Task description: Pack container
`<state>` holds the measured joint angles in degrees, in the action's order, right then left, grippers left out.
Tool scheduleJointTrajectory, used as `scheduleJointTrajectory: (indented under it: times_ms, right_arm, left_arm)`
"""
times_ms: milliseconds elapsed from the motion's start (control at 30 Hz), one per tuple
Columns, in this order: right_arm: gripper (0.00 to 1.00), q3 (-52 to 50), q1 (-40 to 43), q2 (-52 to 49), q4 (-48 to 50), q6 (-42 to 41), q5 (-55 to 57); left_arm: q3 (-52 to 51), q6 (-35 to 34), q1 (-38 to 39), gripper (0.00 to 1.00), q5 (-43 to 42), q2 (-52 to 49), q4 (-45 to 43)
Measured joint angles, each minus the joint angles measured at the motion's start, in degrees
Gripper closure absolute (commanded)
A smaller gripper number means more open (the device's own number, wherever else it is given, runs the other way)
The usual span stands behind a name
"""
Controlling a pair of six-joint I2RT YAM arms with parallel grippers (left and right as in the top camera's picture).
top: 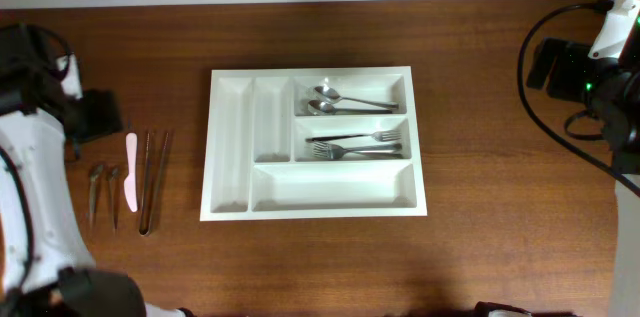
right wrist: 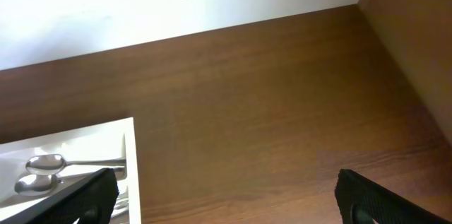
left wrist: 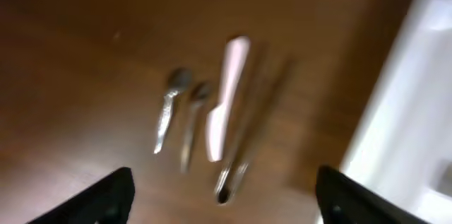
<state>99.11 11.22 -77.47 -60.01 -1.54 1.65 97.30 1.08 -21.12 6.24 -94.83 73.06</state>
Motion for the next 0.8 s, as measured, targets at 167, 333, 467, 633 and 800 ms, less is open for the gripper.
scheduleJointTrajectory:
  times_ms: [167,333,467,633,800]
  right_arm:
    - [0.01,0.0,0.0,0.0,0.0,0.07,0.0]
    - [0.01,0.0,0.0,0.0,0.0,0.0,0.0]
    - [0.01,0.0,0.0,0.0,0.0,0.04,-0.02]
    - [0.01,0.0,0.0,0.0,0.02,0.02,0.0]
    - [0.01,0.0,0.0,0.0,0.0,0.02,-0.02]
  left_arm:
    - [-0.02,2.54,-7.39,0.36,0.28,-8.26,2.03]
    - [-0.02,7.89,-14.08,0.36,0.17,-13.7,0.92]
    - [0.0,11.04,-17.22,0.36,0.22,-16.83,-1.44]
    - [-0.02,13.6,-17.27,0.36,0.5,-21.53,-5.31]
    - [-0.02,16.28,-15.74,0.36,0.9,-24.68,-6.64]
